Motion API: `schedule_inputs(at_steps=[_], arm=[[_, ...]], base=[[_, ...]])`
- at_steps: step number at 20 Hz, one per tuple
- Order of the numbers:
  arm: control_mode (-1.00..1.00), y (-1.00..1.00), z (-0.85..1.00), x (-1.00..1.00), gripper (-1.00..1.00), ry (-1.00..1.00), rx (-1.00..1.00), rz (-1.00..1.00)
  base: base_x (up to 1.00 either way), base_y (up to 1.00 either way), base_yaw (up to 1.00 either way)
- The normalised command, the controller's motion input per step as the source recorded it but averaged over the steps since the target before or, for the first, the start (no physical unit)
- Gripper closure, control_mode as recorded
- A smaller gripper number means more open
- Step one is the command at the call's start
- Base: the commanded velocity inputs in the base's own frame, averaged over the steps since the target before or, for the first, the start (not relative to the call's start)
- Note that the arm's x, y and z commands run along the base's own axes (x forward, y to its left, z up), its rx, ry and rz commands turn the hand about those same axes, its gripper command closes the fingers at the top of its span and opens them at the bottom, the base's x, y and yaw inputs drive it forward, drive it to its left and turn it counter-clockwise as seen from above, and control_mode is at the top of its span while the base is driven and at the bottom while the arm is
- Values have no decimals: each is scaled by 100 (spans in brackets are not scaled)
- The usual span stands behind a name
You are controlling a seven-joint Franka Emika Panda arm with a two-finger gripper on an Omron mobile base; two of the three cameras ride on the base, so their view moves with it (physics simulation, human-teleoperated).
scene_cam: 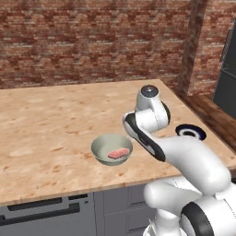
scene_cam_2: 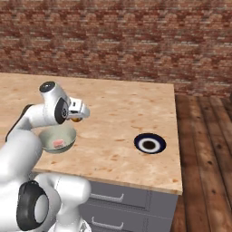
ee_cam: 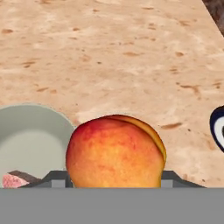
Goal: Remove the peach from the bowl and place it on the small plate. Then place the bowl with only the steak in the microwave, close the door, and press the start button to microwave the steak.
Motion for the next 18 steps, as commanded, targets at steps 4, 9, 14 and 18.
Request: schedule_inputs(at_steps=[4,9,14,18], arm=[[-100,-100,0,0,100,3,14,0],[-100,-100,0,0,100,7,19,0],[-100,-100,0,6,100,12,19,0],[-100,-87,-15,21,100,20,10,0]], base=[[0,0,0],[0,0,0],[0,0,0],[0,0,0]])
